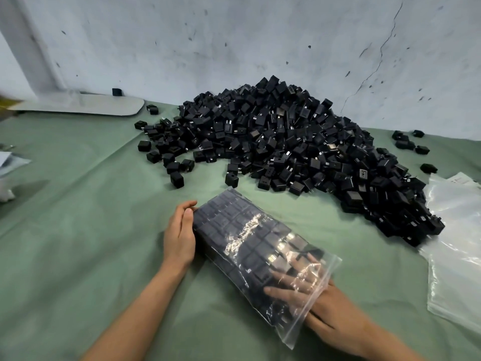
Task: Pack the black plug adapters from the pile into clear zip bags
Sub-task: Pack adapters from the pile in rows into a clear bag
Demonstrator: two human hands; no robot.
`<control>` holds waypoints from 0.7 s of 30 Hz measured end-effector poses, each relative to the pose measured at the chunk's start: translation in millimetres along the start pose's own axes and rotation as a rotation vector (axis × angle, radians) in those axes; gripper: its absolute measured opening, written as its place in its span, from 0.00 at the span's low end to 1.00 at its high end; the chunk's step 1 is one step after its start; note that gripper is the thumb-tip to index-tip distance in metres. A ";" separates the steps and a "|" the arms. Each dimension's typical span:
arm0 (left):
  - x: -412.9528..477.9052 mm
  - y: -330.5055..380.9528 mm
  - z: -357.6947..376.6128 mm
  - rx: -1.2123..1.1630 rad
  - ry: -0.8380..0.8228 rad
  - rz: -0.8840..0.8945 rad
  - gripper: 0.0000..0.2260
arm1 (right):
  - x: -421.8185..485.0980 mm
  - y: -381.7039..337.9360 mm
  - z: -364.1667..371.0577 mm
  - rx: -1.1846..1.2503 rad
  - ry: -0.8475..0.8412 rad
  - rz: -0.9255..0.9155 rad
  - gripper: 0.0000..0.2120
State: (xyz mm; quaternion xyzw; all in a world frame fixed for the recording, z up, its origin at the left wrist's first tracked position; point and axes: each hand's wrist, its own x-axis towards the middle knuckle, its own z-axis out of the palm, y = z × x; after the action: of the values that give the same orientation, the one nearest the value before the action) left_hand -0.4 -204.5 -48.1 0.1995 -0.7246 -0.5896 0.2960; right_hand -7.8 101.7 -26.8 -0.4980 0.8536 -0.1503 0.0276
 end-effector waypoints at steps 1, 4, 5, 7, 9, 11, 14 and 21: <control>0.2 -0.4 0.0 -0.004 0.003 0.002 0.13 | 1.1 -0.2 -1.7 -0.012 -0.014 -0.007 0.19; 0.1 -0.4 0.1 -0.003 0.006 0.001 0.14 | 3.0 1.0 -7.7 -0.088 0.009 -0.041 0.19; 0.2 0.2 0.3 0.001 0.004 0.002 0.13 | 2.6 1.9 -8.8 -0.127 0.026 -0.057 0.20; 0.2 0.6 0.9 0.005 0.002 0.007 0.14 | 0.8 3.7 -9.0 -0.190 0.056 -0.088 0.20; 0.3 0.2 0.9 0.007 0.002 0.010 0.15 | -1.5 4.1 -7.6 -0.221 0.078 -0.104 0.20; 0.5 -0.4 0.6 0.010 0.002 0.012 0.15 | -3.0 3.9 -5.7 -0.258 0.091 -0.121 0.20; 0.8 -1.0 0.5 0.018 0.002 0.015 0.14 | -5.0 3.9 -2.0 -0.376 0.097 -0.131 0.21; 1.6 -2.4 0.8 0.008 0.011 0.020 0.13 | -4.0 3.0 4.4 -0.405 0.080 -0.099 0.22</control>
State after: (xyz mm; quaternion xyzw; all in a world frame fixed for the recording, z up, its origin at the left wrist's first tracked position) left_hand -2.3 -205.5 -50.2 0.1966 -0.7271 -0.5827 0.3051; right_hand -7.5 105.6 -32.2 -0.5282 0.8414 0.0035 -0.1143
